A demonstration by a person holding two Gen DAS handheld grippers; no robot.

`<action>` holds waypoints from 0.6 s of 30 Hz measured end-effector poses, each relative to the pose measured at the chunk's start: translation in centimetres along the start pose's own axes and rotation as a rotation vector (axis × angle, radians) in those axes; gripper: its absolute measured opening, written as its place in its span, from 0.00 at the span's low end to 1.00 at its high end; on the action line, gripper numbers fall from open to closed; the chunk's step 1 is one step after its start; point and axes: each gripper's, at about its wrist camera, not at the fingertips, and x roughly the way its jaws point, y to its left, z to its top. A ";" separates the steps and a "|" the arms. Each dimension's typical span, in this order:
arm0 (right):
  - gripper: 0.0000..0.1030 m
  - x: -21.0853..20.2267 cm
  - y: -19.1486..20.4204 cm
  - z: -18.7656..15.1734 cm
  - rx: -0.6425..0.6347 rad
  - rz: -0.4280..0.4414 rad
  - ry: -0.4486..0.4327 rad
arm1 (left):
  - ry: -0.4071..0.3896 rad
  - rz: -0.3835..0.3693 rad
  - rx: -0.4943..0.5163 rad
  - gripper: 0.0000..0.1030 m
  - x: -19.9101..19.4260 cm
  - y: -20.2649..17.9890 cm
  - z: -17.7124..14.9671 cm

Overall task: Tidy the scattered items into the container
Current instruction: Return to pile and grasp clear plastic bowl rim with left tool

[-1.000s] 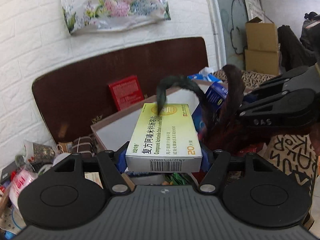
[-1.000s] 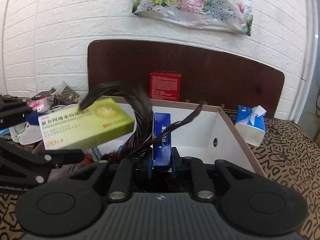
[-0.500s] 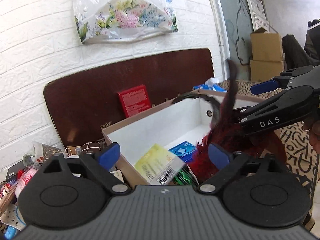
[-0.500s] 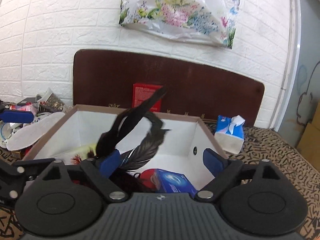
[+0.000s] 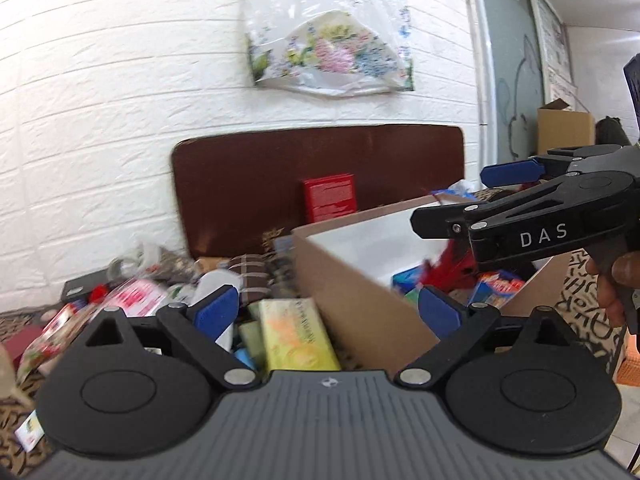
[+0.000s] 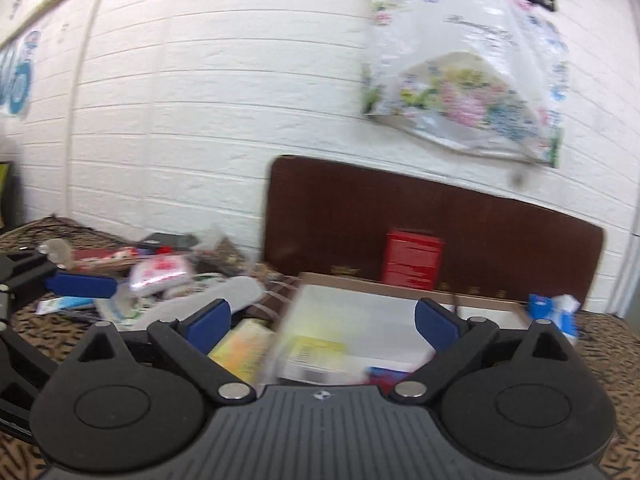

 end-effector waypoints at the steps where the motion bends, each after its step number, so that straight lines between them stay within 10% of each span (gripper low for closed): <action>1: 0.97 0.3 1.1 0.1 -0.008 0.023 -0.001 | 0.007 0.015 -0.006 0.96 -0.3 0.5 -0.4; 18: 0.99 5.1 13.4 -2.4 -0.025 0.288 0.110 | 0.121 0.312 -0.095 0.97 -4.0 9.6 -6.6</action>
